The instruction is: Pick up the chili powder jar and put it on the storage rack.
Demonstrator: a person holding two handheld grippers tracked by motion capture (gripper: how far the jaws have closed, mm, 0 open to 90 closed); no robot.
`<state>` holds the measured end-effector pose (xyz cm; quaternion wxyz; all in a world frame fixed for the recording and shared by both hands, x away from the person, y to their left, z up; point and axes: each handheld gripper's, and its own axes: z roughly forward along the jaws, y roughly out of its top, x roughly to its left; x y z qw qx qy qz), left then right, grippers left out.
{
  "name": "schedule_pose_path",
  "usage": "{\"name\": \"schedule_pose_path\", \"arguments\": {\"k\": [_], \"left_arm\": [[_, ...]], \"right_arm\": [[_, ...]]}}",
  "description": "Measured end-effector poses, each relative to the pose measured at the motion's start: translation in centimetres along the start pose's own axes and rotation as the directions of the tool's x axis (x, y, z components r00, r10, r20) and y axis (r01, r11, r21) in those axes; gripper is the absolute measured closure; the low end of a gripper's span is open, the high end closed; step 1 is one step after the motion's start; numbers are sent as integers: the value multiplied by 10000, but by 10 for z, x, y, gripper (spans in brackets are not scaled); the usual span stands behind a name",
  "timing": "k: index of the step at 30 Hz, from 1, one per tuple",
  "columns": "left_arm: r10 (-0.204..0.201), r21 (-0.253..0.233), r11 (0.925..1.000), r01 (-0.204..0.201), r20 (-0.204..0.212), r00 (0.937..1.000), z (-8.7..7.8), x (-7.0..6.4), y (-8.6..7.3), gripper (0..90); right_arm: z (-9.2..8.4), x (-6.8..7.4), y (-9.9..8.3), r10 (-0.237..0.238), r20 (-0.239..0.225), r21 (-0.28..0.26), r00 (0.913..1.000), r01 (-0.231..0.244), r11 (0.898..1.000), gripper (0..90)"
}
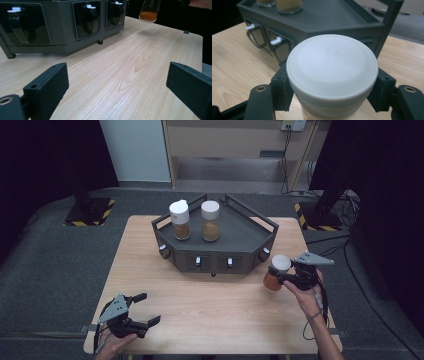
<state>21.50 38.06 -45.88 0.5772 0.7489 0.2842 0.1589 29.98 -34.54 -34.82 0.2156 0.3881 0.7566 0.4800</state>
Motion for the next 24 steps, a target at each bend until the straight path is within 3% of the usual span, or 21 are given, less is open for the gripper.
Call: {"name": "schedule_pose_path", "arguments": {"k": [14,24], "left_arm": [[2,6,10000,-2,-17,10000,0,0,0,30],[2,-2,10000,-2,-4,10000,0,0,0,30]], "right_arm": [[-11,13,74,-881,-599,285,9943,899,9955,334],[-5,24,123,-933,-1269,220,9875,969,9951,334]]}}
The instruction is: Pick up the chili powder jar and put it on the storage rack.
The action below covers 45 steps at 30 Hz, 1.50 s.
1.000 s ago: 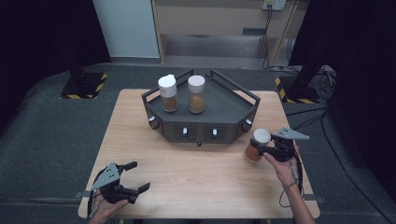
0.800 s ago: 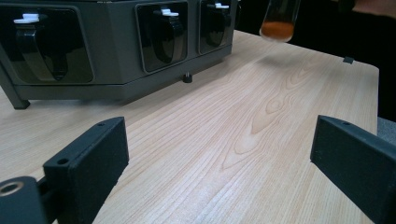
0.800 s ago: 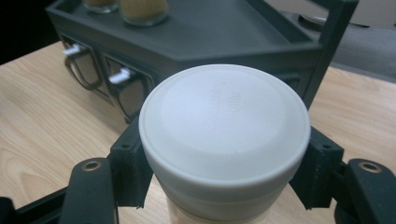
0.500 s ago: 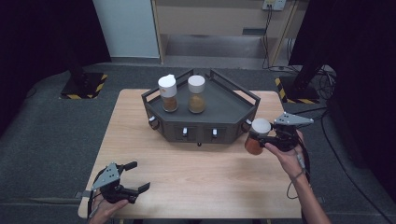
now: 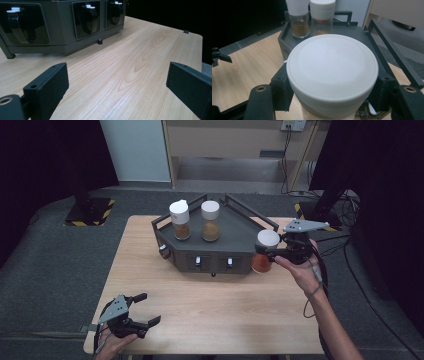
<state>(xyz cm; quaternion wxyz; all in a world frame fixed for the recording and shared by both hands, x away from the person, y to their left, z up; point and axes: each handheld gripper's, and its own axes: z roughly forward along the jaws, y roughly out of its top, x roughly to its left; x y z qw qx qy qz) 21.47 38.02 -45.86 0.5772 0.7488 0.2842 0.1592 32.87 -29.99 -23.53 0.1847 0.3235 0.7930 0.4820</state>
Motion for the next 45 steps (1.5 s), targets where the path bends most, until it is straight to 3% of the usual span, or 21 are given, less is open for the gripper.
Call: {"name": "schedule_pose_path", "arguments": {"k": [5,12,26,45], "left_arm": [[28,12,10000,-28,12,10000,0,0,0,30],[21,1,10000,-21,14,10000,0,0,0,30],[9,-11,10000,-9,20,10000,0,0,0,30],[-56,-23,10000,56,44,10000,0,1,0,30]], "right_arm": [[8,1,20,6,-143,-9,9999,-6,10000,334],[24,-1,42,60,-6,27,10000,-60,10000,334],[60,-12,69,239,416,70,9988,-242,9997,334],[102,-32,67,725,1182,251,9903,-760,9968,334]]}}
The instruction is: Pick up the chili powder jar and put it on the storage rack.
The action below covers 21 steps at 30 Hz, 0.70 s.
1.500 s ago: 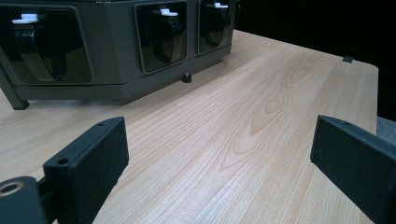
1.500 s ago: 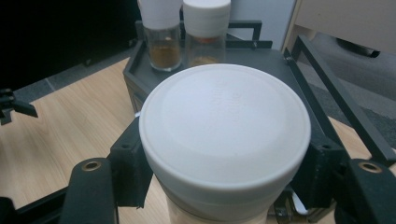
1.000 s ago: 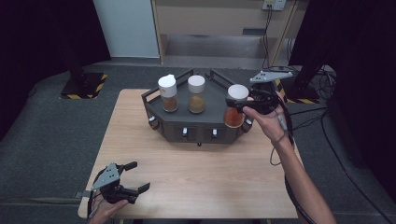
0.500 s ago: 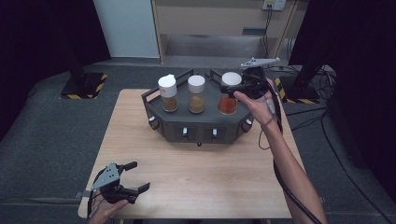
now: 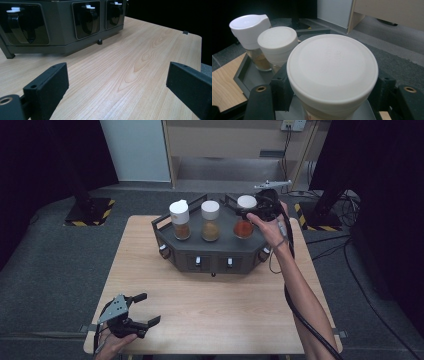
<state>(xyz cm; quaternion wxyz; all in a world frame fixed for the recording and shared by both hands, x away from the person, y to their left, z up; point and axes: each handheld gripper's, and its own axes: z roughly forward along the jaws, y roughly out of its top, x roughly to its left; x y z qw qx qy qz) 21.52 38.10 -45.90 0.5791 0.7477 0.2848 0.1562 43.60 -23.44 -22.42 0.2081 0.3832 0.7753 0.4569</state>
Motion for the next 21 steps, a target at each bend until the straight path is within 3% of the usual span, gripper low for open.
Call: {"name": "schedule_pose_path", "arguments": {"k": [7,21], "left_arm": [[-5,-11,10000,5,19,10000,0,0,0,30],[-3,-14,10000,3,12,10000,0,0,0,30]], "right_arm": [[10,-2,-6,76,222,3,9997,-77,10000,334],[26,-6,-14,274,217,72,9994,-275,9996,334]]}}
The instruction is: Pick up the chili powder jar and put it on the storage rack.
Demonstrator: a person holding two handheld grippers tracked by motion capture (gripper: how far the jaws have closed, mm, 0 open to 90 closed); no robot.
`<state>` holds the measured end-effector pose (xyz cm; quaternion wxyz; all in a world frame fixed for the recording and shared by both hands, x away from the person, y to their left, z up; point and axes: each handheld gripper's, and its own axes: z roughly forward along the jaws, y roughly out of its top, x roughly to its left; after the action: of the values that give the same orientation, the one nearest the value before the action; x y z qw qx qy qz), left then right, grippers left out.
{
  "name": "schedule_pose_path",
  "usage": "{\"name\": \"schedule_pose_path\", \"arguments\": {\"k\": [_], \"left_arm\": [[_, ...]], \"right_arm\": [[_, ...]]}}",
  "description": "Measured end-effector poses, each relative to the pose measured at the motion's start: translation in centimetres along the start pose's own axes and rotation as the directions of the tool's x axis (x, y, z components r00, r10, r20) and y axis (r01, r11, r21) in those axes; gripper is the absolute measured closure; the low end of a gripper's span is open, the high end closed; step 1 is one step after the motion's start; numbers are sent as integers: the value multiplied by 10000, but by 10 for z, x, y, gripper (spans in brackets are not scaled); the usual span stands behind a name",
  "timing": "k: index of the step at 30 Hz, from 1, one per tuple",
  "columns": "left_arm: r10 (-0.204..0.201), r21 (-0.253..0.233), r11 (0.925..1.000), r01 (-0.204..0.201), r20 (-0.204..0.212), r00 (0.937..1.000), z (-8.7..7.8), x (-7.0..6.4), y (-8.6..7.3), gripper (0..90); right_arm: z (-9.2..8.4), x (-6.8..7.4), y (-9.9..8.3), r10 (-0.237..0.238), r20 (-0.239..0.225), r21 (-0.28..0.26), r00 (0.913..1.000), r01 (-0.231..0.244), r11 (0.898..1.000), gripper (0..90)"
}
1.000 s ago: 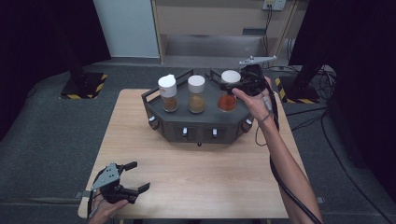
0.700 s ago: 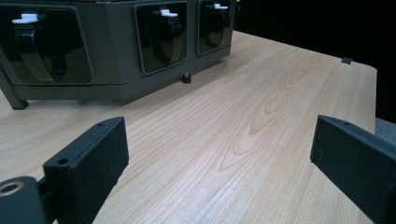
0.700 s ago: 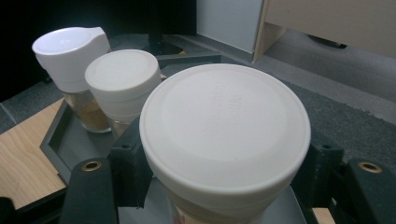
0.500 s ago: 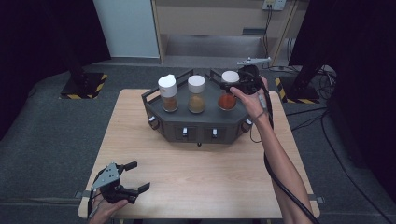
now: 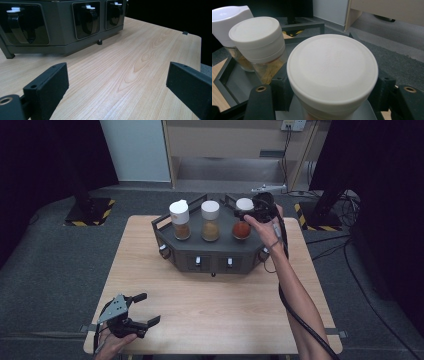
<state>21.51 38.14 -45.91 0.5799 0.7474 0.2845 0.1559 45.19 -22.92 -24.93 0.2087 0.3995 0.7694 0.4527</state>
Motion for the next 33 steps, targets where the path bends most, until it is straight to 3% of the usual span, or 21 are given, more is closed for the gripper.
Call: {"name": "schedule_pose_path", "arguments": {"k": [13,24,27,31,33], "left_arm": [[-10,-26,10000,10,-8,10000,0,0,0,30],[15,-8,10000,-15,5,10000,0,0,0,30],[26,9,10000,-26,7,10000,0,0,0,30],[18,-11,10000,-18,6,10000,0,0,0,30],[21,-10,10000,-21,8,10000,0,0,0,30]], "right_arm": [[8,-3,-5,138,-7,160,9999,-138,9998,334],[11,-2,-10,163,-24,-14,9999,-163,9999,327],[11,-6,-10,243,-222,-20,9995,-244,9997,268],[2,-2,-13,245,-24,-558,9997,-245,9981,128],[-4,-2,-13,191,41,-817,9998,-188,9965,114]]}}
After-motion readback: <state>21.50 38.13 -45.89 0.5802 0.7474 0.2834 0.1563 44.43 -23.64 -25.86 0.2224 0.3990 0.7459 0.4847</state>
